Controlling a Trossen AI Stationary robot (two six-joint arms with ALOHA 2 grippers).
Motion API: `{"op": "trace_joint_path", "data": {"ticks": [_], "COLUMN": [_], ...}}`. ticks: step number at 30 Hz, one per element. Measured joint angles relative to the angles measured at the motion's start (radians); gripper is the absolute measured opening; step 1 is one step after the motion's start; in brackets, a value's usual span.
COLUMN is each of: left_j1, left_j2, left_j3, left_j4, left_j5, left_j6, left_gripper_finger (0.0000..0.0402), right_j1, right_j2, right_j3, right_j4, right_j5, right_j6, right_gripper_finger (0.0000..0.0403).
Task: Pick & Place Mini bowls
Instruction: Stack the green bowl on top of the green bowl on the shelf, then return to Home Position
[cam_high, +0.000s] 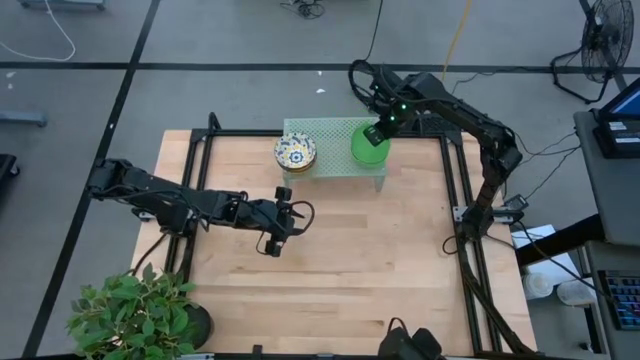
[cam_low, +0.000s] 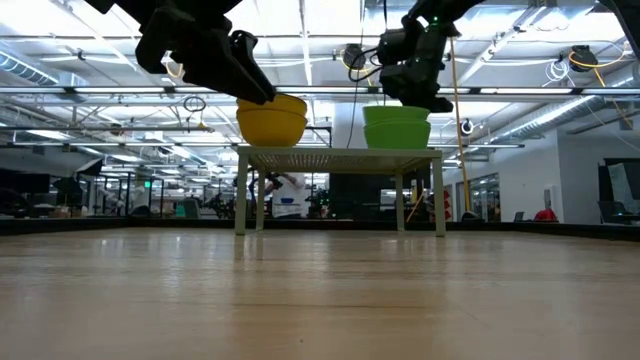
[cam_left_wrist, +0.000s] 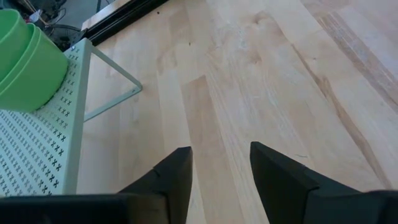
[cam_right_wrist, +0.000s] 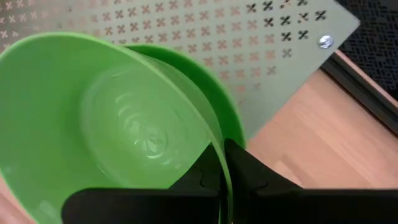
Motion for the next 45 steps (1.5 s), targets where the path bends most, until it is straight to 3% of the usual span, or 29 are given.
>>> {"op": "trace_joint_path", "data": {"ticks": [7,19,27,31,34,36,38,43,45], "left_j1": [0.0,0.0,0.0,-0.011,-0.046,-0.067,-0.073,-0.022,-0.001], "left_j2": [0.0,0.0,0.0,-0.009,-0.083,-0.163,-0.259,-0.565,-0.706], "left_j3": [0.0,0.0,0.0,0.0,0.017,0.019,0.017,-0.068,-0.149], "left_j4": [0.0,-0.001,0.006,0.01,-0.016,-0.049,-0.113,-0.263,-0.286], "left_j5": [0.0,0.0,-0.006,-0.134,-0.305,-0.343,-0.279,0.126,0.202], "left_j6": [0.0,-0.02,0.001,0.147,0.116,0.068,0.029,-0.006,-0.033], "left_gripper_finger": [0.0179,0.0171,0.0157,0.0159,0.0166,0.0172,0.0177,0.0188,0.0192], "right_j1": [0.003,0.005,0.009,0.048,0.104,0.136,0.167,0.224,0.242], "right_j2": [-0.001,-0.061,-0.207,-0.303,-0.418,-0.511,-0.61,-0.899,-1.018], "right_j3": [-0.003,-0.003,-0.003,-0.03,-0.148,-0.258,-0.377,-0.668,-0.769], "right_j4": [0.005,0.025,0.104,0.128,0.237,0.333,0.425,0.597,0.65], "right_j5": [-0.001,-0.001,-0.002,0.0,-0.002,-0.002,-0.001,0.005,0.03], "right_j6": [-0.003,0.0,-0.001,-0.034,-0.052,-0.06,-0.063,-0.045,-0.022], "right_gripper_finger": [0.002,0.0143,0.0158,0.0147,0.0136,0.0128,0.0122,0.0104,0.0096]}}
